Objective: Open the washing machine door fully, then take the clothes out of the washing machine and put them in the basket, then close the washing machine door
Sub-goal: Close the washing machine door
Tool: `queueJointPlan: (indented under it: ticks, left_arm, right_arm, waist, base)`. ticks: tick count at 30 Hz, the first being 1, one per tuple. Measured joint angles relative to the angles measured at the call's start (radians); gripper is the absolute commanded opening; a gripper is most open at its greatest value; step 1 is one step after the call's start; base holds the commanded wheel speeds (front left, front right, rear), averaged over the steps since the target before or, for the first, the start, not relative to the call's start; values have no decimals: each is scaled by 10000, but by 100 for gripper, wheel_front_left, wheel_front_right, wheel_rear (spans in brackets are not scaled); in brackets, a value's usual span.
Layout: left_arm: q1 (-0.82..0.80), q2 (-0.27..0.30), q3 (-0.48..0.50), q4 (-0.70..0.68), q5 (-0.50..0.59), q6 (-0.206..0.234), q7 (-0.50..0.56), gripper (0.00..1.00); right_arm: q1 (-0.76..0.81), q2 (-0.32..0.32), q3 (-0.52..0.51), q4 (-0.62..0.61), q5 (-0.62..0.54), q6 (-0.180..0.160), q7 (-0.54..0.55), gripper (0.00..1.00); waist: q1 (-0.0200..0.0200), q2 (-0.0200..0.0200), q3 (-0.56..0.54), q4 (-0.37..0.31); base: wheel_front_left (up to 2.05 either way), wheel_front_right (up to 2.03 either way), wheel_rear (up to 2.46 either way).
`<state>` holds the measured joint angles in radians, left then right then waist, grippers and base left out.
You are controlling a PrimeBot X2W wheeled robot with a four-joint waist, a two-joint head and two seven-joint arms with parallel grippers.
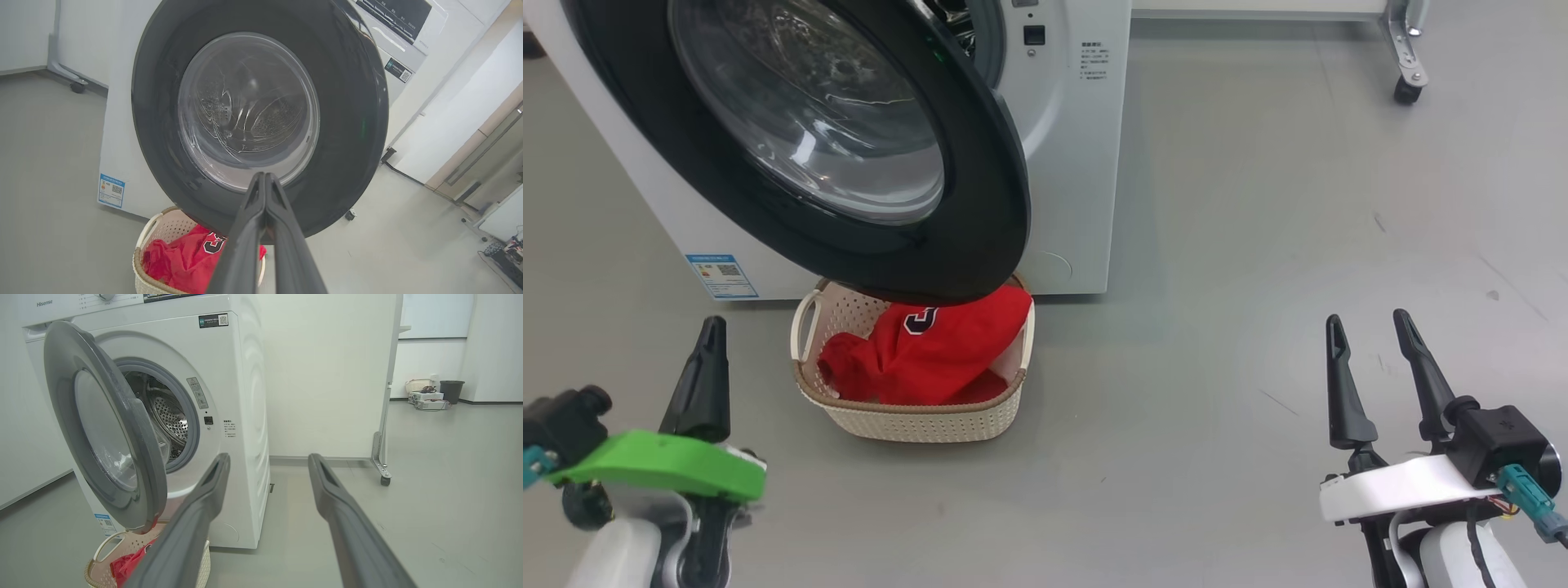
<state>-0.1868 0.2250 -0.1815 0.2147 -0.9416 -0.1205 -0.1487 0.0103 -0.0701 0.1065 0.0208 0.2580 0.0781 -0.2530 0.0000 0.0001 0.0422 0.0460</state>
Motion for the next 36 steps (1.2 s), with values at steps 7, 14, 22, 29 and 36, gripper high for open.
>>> queueJointPlan:
  ticks: [7,14,22,29,36]
  left_arm:
    - [1035,761,-717,42,2614,-2,-1034,0]
    - [1447,282,-474,58,3452,322,-1034,100]
    - [1476,-230,151,-435,3812,420,-1034,100]
    - [1569,-464,301,-652,4243,416,-1034,100]
    - [1699,-646,470,-729,4339,345,-1034,100]
  right_arm:
    - [20,38,94,2,-52,29,-2,100]
    - [85,69,176,19,-52,88,-2,100]
    - [141,82,270,117,-52,90,-2,100]
    - [142,86,274,138,-52,119,0,100]
    - [141,90,278,178,-52,130,0,100]
  waist:
    - [0,0,-47,121]
    - [-1,0,-39,132]
    - [0,0,12,127]
    - [0,0,83,127]
    - [0,0,153,132]
  base:
    - [0,0,0]
    - [0,0,0]
    - [0,0,0]
    - [0,0,0]
    - [0,0,0]
